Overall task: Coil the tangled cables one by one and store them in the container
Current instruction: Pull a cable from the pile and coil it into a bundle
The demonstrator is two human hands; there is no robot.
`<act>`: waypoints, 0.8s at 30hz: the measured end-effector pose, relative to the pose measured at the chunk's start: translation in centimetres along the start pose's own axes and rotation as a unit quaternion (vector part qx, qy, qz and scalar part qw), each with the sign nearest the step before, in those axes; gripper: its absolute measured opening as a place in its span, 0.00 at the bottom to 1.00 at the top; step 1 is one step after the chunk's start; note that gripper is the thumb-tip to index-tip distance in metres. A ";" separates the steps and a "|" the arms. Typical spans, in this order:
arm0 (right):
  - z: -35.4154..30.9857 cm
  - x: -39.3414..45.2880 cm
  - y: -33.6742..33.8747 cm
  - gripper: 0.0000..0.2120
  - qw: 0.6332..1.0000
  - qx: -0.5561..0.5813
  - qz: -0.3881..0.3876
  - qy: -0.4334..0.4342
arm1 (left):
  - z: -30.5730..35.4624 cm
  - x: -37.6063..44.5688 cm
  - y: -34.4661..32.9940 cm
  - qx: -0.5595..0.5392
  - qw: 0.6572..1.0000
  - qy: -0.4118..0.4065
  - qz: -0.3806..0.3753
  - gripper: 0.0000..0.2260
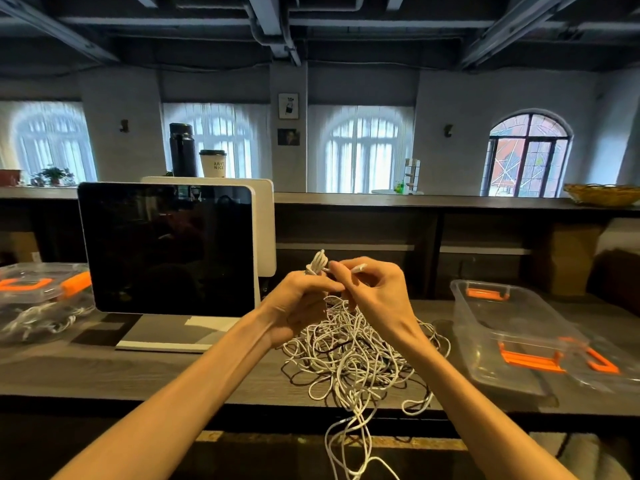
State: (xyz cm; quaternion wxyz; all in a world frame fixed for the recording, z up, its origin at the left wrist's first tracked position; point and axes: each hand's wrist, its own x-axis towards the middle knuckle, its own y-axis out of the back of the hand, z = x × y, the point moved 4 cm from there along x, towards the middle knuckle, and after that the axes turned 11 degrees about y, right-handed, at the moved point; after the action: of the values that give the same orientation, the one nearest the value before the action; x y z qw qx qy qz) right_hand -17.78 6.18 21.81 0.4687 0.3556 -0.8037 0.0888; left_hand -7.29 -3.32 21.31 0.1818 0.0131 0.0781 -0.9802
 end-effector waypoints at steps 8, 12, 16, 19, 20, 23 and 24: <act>-1.3 -0.3 0.6 0.07 0.996 0.002 -0.040 0.076 | 0.3 0.6 0.7 -0.056 0.997 0.003 -0.045 0.26; -2.7 0.2 0.4 0.13 0.963 -0.134 -0.194 0.129 | 0.2 0.8 0.5 0.101 0.992 -0.020 0.068 0.28; -3.4 0.8 0.8 0.10 0.952 -0.139 -0.240 0.128 | 0.6 0.3 -0.1 0.156 0.984 -0.027 0.077 0.25; -3.7 0.6 1.1 0.09 0.969 -0.095 -0.212 0.087 | 0.7 0.1 -0.5 0.186 0.979 -0.027 0.074 0.28; -3.7 0.5 1.0 0.09 0.974 -0.074 -0.202 0.069 | 0.8 0.1 -0.6 0.188 0.978 -0.034 0.089 0.29; -3.4 -0.1 0.6 0.11 0.980 -0.041 -0.193 0.020 | 1.0 0.4 -0.5 0.145 0.972 -0.090 0.159 0.28; -3.3 -0.2 0.4 0.12 0.980 -0.040 -0.194 0.002 | 1.0 0.6 -0.3 0.133 0.966 -0.119 0.185 0.26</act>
State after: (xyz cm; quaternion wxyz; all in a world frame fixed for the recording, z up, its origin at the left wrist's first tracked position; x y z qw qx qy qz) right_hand -15.68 8.13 23.47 0.4925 0.4856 -0.7214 -0.0357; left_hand -7.92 -3.39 22.33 0.3644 -0.0653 -0.0786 -0.9256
